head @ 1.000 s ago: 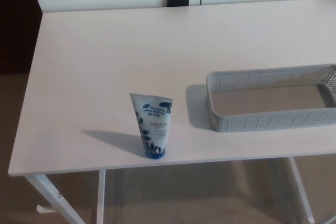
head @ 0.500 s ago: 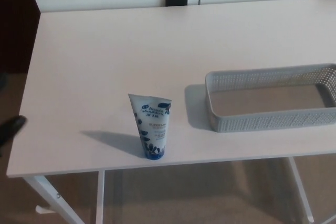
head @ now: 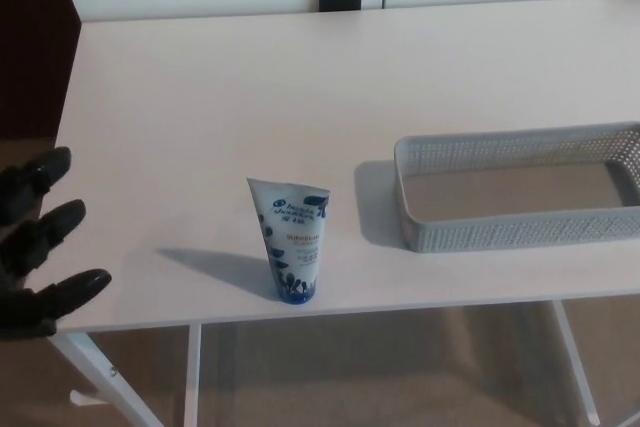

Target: The robot walks towards a table in front, picks a shampoo with left hand and puts it in a small grey container

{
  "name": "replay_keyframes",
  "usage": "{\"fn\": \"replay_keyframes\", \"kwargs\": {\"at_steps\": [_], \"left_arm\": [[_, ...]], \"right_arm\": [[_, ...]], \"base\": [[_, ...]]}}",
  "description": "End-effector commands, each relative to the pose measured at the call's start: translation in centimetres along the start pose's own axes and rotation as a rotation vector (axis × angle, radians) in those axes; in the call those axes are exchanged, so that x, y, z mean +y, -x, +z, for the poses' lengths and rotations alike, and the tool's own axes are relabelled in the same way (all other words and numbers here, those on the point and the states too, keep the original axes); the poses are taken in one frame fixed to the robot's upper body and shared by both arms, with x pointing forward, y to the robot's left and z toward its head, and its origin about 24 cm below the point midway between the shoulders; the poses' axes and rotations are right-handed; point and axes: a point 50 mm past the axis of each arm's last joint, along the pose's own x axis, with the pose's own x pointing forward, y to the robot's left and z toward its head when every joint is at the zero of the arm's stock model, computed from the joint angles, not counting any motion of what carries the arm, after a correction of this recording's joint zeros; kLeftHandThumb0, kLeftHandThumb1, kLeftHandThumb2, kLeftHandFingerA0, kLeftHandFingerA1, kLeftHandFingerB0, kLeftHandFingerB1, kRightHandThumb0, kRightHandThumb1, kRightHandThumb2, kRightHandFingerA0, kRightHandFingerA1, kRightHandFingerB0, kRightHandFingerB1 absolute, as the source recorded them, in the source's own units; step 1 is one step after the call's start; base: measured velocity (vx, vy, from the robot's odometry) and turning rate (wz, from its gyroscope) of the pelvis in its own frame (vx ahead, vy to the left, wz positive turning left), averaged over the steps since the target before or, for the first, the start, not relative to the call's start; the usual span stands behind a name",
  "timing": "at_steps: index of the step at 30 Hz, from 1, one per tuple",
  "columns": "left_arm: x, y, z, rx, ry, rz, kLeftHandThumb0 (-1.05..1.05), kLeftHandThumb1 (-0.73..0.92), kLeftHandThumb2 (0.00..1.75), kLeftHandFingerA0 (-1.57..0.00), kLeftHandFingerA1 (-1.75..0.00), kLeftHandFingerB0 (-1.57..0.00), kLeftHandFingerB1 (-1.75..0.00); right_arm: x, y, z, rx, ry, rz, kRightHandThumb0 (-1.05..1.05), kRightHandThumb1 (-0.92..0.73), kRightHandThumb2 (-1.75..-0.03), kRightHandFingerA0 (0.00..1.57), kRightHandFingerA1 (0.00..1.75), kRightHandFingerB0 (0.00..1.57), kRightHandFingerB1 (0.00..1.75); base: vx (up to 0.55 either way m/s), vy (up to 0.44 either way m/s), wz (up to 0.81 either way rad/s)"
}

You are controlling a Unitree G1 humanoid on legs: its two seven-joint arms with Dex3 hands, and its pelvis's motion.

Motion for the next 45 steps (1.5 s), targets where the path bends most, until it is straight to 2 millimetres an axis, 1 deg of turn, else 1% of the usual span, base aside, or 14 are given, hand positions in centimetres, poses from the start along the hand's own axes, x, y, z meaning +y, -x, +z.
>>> {"fn": "replay_keyframes", "kwargs": {"at_steps": [1,2,16,21,29,30,31,36,37,38,40,42,43,45], "left_arm": [[-0.7,0.1,-0.9,0.068,-0.017,-0.032,-0.4,0.42,0.54,-0.04,-0.26,-0.03,-0.24],[-1.0,0.2,-1.0,0.075,-0.02,-0.04,-0.44,0.34,0.65,-0.05,-0.25,-0.05,-0.22],[-5.2,0.1,0.7,0.003,-0.062,-0.203,-0.41,0.29,0.68,-0.03,-0.29,-0.03,-0.28],[-6.6,0.1,1.3,-0.022,-0.035,-0.25,-0.37,0.42,0.56,-0.05,-0.25,-0.05,-0.22],[-7.4,0.2,1.1,-0.022,0.037,-0.263,-0.42,0.29,0.69,0.0,-0.27,0.0,-0.23],[-7.5,0.1,1.1,-0.026,0.052,-0.265,-0.42,0.3,0.69,0.0,-0.27,0.0,-0.22],[-7.5,0.1,1.1,-0.032,0.07,-0.267,-0.43,0.3,0.69,0.0,-0.27,0.0,-0.22],[-7.6,-0.1,1.1,-0.037,0.074,-0.258,-0.42,0.3,0.71,0.0,-0.29,0.0,-0.24],[-7.6,-0.2,1.0,-0.034,0.076,-0.254,-0.39,0.46,0.54,0.0,-0.26,0.0,-0.23],[-7.5,-0.4,0.9,-0.032,0.071,-0.25,-0.41,0.3,0.71,0.0,-0.29,0.0,-0.25],[-7.4,-0.6,0.8,-0.029,0.041,-0.237,-0.43,0.3,0.71,0.0,-0.28,0.0,-0.24],[-7.4,-0.8,0.7,-0.026,0.016,-0.228,-0.43,0.31,0.71,0.0,-0.28,0.0,-0.24],[-7.3,-0.9,0.5,-0.019,0.012,-0.224,-0.44,0.31,0.71,0.0,-0.28,0.0,-0.23],[-7.3,-1.2,0.5,-0.016,0.004,-0.221,-0.44,0.3,0.7,0.0,-0.27,0.0,-0.23]], "right_arm": [[-0.2,0.2,-0.7,0.022,0.009,-0.001,-0.29,-0.67,-0.59,0.7,0.45,0.54,0.39],[-0.1,0.4,-1.0,0.027,0.015,-0.001,-0.37,-0.57,-0.78,0.65,0.56,0.5,0.5],[-0.2,0.3,-0.8,0.019,0.039,-0.002,-0.31,-0.64,-0.59,0.76,0.49,0.57,0.41],[-0.1,0.3,-0.9,0.026,0.029,-0.001,-0.38,-0.56,-0.78,0.67,0.57,0.5,0.5],[0.0,0.3,-0.9,0.024,0.025,0.007,-0.38,-0.55,-0.78,0.66,0.58,0.51,0.51],[0.0,0.3,-0.8,0.021,0.03,0.005,-0.31,-0.64,-0.59,0.75,0.49,0.56,0.41],[-0.1,0.3,-0.7,0.016,0.038,0.003,-0.38,-0.55,-0.79,0.68,0.59,0.52,0.52],[-0.2,0.2,-0.6,0.017,0.042,0.0,-0.37,-0.56,-0.79,0.68,0.59,0.52,0.52],[-0.2,0.2,-0.7,0.016,0.044,0.001,-0.38,-0.56,-0.79,0.68,0.58,0.51,0.51],[-0.2,0.3,-0.7,0.015,0.044,0.003,-0.38,-0.56,-0.79,0.67,0.58,0.51,0.51],[-0.2,0.3,-0.7,0.015,0.048,0.002,-0.39,-0.55,-0.79,0.68,0.59,0.51,0.52],[-0.2,0.3,-0.7,0.014,0.044,0.003,-0.31,-0.66,-0.59,0.73,0.46,0.56,0.39],[-0.1,0.3,-0.8,0.019,0.04,0.004,-0.37,-0.55,-0.79,0.67,0.59,0.52,0.52],[-0.1,0.3,-0.9,0.017,0.029,0.005,-0.3,-0.65,-0.59,0.73,0.47,0.57,0.4]], "base": [[0.0,0.0,0.0],[0.0,0.0,0.0],[0.0,0.0,0.0],[0.0,0.0,0.0],[0.0,0.0,0.0],[0.0,0.0,0.0],[0.0,0.0,0.0],[0.0,0.0,0.0],[0.0,0.0,0.0],[0.0,0.0,0.0],[0.0,0.0,0.0],[0.0,0.0,0.0],[0.0,0.0,0.0],[0.0,0.0,0.0]]}}
